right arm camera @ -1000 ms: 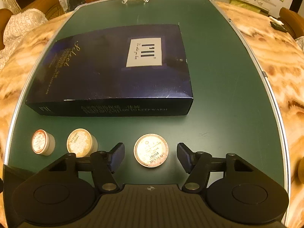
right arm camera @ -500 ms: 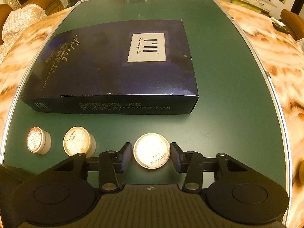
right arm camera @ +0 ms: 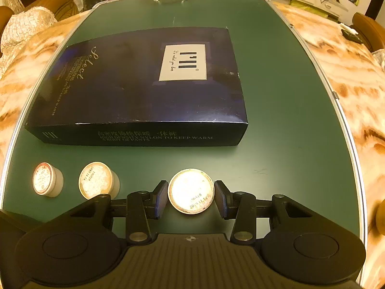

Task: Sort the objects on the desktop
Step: 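Lift the tin with the right tool and carry it over the tray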

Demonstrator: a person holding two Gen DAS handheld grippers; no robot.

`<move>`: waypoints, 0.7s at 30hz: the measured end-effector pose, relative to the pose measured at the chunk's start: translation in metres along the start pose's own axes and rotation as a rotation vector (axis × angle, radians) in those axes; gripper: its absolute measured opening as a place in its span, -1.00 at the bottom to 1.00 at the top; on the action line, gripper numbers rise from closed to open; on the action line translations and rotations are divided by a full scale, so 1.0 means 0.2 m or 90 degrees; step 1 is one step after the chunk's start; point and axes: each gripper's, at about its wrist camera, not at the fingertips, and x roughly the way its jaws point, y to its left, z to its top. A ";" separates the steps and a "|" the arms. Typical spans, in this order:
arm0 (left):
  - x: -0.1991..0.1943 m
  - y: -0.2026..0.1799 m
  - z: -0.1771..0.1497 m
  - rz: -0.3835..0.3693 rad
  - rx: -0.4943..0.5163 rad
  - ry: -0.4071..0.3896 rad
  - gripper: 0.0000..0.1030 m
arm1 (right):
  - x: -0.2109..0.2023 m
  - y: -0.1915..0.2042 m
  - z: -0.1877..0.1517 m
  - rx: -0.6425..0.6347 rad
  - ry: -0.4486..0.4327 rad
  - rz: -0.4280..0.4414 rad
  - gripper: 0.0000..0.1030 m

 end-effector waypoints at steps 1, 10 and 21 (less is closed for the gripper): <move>0.00 0.00 0.00 0.000 0.001 0.000 1.00 | 0.00 0.00 0.00 0.000 -0.001 0.001 -0.13; 0.00 -0.01 -0.01 -0.002 0.004 0.001 1.00 | -0.02 0.00 -0.01 0.001 -0.005 0.005 -0.13; -0.05 0.00 -0.05 -0.005 0.001 -0.002 1.00 | -0.18 0.01 -0.03 0.000 -0.039 0.013 -0.13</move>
